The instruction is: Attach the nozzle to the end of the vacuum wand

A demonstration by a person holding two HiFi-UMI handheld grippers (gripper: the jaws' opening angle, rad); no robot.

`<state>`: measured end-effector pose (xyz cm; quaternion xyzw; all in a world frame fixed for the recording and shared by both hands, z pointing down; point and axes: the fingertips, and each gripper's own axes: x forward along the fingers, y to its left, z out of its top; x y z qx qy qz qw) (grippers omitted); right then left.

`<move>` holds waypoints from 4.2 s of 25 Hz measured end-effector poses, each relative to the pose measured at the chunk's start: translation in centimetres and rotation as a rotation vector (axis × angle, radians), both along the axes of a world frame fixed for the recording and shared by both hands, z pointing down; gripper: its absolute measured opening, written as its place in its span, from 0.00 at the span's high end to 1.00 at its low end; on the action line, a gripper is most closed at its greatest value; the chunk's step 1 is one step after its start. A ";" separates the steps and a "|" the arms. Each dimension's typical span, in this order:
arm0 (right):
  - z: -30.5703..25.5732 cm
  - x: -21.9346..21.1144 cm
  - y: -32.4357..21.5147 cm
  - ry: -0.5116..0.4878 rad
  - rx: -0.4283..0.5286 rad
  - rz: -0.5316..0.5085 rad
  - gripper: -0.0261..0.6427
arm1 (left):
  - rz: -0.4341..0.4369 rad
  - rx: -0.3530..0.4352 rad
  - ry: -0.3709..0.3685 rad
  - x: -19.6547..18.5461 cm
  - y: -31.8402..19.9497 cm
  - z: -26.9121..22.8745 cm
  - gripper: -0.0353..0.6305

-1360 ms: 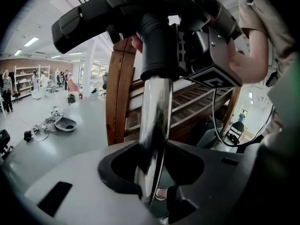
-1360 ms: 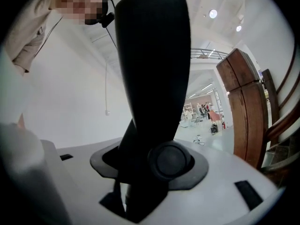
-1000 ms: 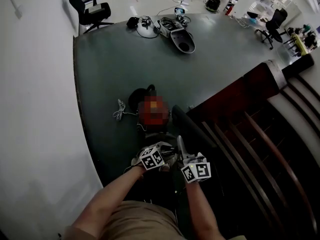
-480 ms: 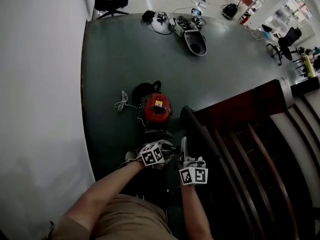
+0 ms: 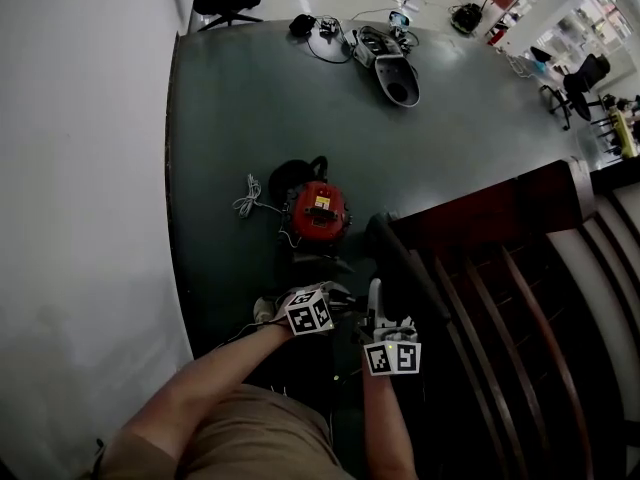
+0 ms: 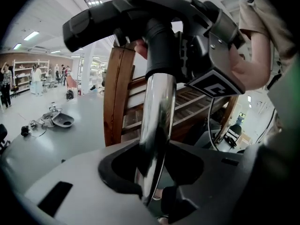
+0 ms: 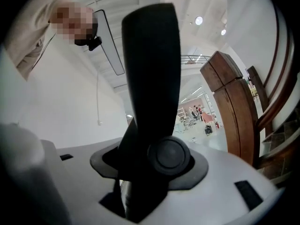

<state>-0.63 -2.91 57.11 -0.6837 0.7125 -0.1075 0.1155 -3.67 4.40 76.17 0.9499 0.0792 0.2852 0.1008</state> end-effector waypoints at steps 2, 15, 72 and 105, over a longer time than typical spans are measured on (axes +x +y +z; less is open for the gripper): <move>-0.3 0.5 0.7 -0.022 0.018 0.030 0.58 | -0.017 -0.001 -0.001 -0.1 -0.5 -0.1 0.72; 0.5 1.5 -0.9 -0.060 -0.001 0.057 0.58 | 0.040 0.035 -0.020 0.4 0.2 -0.5 0.73; 2.0 0.0 -3.4 -0.065 -0.005 -0.098 0.58 | 0.123 0.060 -0.143 1.3 -2.4 0.5 0.75; 1.8 3.8 -3.5 -0.066 -0.083 -0.060 0.53 | -0.074 -0.022 -0.140 2.9 -9.3 0.9 0.76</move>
